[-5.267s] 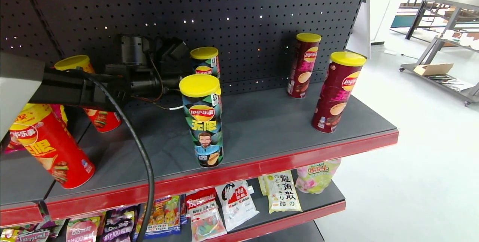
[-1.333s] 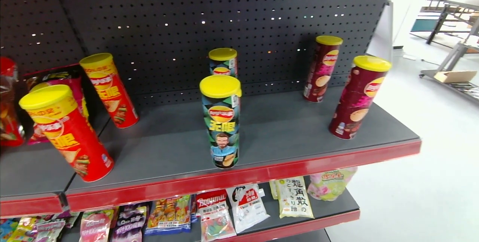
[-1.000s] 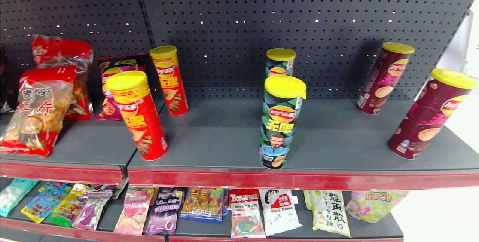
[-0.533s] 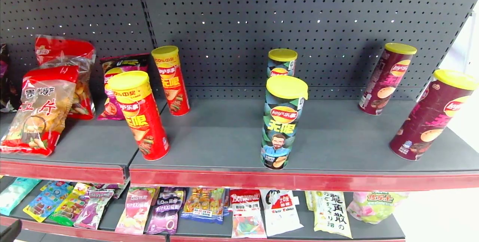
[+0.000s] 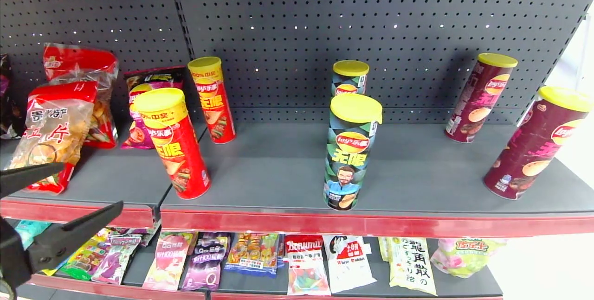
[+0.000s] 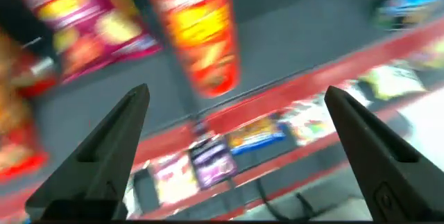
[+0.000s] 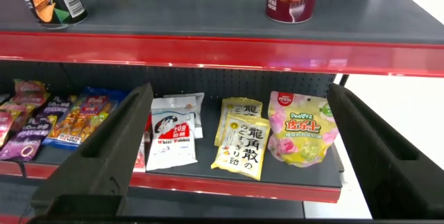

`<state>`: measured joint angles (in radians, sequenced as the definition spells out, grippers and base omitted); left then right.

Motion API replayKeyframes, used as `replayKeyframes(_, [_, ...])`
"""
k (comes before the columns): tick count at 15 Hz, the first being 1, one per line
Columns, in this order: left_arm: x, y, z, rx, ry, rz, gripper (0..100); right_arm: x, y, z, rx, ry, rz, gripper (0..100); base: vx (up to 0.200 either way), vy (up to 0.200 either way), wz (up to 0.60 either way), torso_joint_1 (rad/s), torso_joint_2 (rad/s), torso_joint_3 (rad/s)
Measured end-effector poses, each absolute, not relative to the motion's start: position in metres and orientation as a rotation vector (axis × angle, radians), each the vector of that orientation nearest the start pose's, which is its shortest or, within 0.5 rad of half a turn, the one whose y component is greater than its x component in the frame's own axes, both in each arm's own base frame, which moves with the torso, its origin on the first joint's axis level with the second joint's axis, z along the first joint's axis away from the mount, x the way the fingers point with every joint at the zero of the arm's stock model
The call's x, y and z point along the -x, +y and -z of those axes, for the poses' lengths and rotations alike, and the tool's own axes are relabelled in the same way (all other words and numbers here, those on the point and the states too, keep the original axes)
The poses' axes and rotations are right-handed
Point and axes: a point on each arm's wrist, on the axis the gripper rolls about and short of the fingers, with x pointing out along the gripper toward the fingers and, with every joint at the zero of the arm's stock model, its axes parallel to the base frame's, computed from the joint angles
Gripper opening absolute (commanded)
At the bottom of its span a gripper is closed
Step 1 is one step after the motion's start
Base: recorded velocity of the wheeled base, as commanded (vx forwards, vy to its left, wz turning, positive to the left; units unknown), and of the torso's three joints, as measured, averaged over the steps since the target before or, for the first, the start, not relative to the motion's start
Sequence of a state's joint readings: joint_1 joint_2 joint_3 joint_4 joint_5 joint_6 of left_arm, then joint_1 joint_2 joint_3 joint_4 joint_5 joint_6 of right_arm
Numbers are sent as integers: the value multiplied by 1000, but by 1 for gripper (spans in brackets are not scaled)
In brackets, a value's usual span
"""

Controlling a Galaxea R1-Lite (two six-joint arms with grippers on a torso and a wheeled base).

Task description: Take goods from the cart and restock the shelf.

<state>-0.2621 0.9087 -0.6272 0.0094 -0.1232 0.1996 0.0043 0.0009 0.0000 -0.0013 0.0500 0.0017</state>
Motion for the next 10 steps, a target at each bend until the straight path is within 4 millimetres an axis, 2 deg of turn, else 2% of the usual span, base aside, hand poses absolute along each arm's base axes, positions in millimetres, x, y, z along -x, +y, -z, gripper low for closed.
replayKeyframes(4, [-114,-64,-242,-203,274,648,100,23,1,-76,-2,0,-54,100,0,0,0,0,0,0])
replayKeyframes(7, [-125,-87,-232,-214,347,744,100,23,1,-76,-2,0,-54,100,0,0,0,0,0,0])
replayKeyframes(10, [-149,-108,-220,-229,411,766,100,23,1,-76,-2,0,-54,100,0,0,0,0,0,0])
